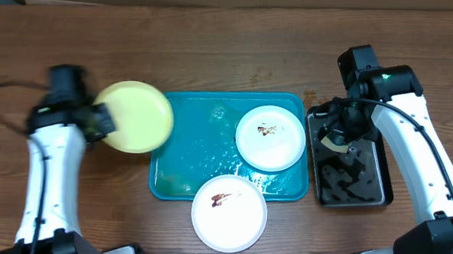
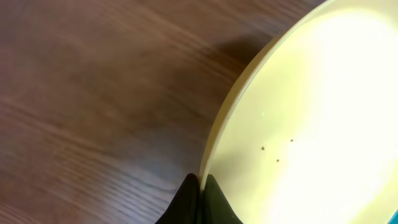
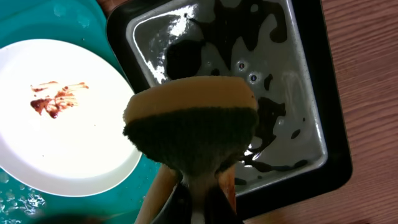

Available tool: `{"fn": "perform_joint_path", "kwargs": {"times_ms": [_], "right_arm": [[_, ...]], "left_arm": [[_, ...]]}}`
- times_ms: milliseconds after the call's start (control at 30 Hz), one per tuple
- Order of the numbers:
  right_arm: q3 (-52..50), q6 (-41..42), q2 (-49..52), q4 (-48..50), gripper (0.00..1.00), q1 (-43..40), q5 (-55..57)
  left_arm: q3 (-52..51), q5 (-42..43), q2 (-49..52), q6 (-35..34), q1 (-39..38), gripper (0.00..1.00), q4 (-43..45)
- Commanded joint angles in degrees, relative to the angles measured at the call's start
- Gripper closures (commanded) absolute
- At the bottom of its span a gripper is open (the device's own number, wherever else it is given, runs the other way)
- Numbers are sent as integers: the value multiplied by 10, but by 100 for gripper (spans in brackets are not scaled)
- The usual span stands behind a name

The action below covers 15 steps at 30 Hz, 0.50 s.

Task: Clean dirty plates on tray and stack at the side
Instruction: 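Lift the yellow plate with the left gripper and set it left of tray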

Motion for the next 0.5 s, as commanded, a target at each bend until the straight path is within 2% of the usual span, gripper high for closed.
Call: {"fn": "perform_joint_path", "kwargs": {"times_ms": [0,200,467], "right_arm": [[10,-2,-2,-1,96,-1,2],[10,-2,-2,-3,96,-1,2],[10,-2,-2,-9,96,-1,2]], "left_arm": [[9,94,16,-13,72,96,1],[9,105,78,-53,158,96,6],[9,105,147,-55,187,96,67]]}}
